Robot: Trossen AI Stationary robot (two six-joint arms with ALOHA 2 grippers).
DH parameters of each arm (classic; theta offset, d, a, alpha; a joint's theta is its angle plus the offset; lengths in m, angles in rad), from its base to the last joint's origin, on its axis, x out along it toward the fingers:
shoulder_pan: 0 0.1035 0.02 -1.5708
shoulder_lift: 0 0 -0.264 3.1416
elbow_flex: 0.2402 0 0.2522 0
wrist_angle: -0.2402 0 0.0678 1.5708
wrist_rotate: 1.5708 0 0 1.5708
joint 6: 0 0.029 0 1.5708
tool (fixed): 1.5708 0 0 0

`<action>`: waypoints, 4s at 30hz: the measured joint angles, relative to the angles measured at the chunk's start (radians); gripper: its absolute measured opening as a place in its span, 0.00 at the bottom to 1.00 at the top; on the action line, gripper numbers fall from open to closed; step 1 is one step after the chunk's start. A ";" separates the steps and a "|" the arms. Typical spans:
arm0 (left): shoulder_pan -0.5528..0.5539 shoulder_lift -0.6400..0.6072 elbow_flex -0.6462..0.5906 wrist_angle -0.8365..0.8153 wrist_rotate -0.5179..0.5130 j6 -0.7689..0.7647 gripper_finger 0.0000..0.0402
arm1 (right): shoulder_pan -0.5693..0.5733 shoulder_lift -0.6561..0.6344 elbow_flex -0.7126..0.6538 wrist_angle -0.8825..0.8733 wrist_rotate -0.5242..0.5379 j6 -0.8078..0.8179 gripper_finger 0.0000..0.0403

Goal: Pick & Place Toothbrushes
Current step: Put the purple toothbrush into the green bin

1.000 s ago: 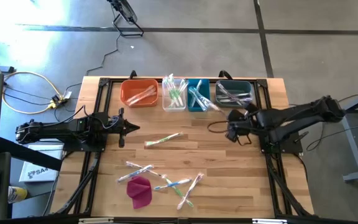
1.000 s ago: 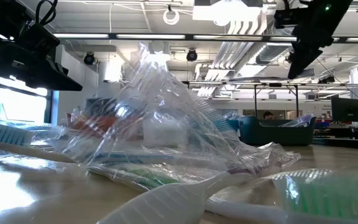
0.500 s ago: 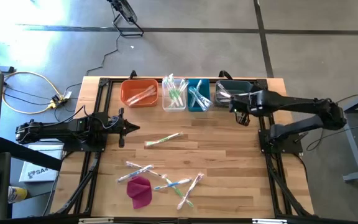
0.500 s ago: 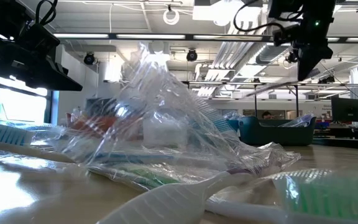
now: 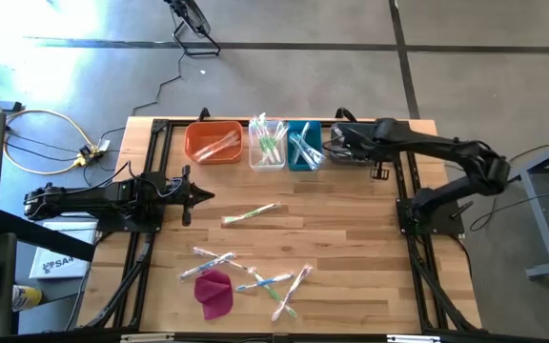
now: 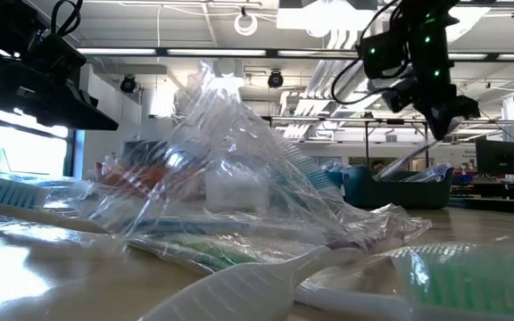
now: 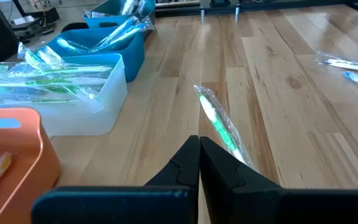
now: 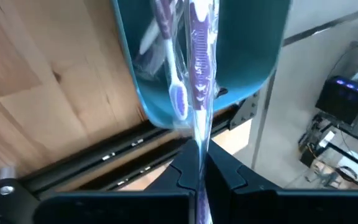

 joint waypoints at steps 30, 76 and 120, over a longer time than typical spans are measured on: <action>0.000 0.000 -0.001 0.001 -0.034 0.008 0.01 | -0.057 0.110 0.000 0.269 0.216 -0.251 0.32; 0.000 0.000 0.000 0.000 -0.034 0.007 0.01 | 0.614 0.106 -0.001 1.045 -0.578 0.463 0.18; 0.000 0.002 0.002 -0.018 -0.021 -0.004 0.01 | 0.973 0.487 0.158 1.010 -0.546 0.451 0.18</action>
